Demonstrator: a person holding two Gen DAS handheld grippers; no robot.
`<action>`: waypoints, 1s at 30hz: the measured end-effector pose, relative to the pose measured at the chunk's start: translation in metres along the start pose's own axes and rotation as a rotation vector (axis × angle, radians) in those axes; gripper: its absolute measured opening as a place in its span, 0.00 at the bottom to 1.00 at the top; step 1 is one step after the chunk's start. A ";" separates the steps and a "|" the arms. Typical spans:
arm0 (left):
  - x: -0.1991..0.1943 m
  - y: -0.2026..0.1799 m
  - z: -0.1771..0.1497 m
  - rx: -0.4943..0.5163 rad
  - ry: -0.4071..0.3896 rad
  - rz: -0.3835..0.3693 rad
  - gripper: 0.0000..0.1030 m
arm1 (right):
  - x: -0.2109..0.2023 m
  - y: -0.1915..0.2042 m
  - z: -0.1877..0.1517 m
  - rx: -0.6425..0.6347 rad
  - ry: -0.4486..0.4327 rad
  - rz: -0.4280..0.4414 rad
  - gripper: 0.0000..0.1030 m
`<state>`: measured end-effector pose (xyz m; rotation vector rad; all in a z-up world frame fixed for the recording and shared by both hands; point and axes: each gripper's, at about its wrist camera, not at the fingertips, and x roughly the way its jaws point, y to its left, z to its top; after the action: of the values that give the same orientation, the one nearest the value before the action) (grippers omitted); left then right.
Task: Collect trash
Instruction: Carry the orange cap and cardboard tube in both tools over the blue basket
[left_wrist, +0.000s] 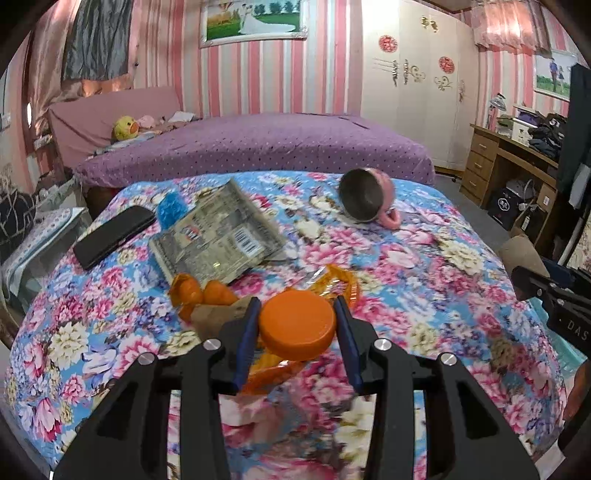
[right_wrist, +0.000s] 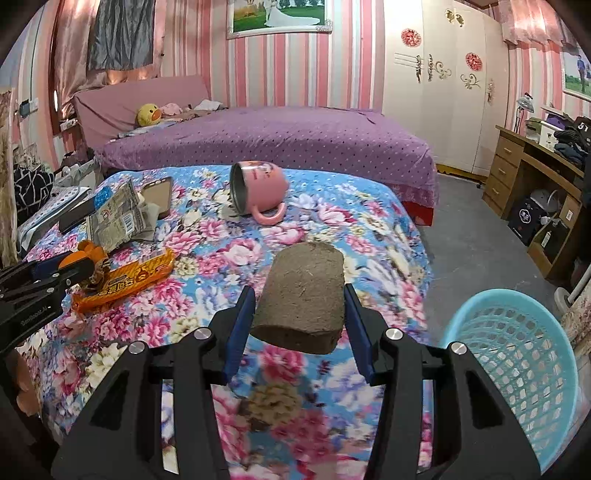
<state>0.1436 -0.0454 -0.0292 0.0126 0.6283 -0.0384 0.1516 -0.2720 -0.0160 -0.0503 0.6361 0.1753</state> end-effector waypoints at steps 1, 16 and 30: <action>-0.002 -0.007 0.000 0.018 -0.008 0.001 0.39 | -0.002 -0.004 0.000 0.003 -0.004 -0.004 0.47; 0.002 -0.117 0.021 0.056 -0.024 -0.163 0.39 | -0.054 -0.137 -0.022 0.092 -0.003 -0.229 0.47; 0.008 -0.265 0.016 0.210 0.001 -0.372 0.39 | -0.085 -0.242 -0.075 0.278 -0.001 -0.317 0.47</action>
<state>0.1490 -0.3107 -0.0210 0.0988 0.6191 -0.4639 0.0834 -0.5307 -0.0272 0.1166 0.6379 -0.2195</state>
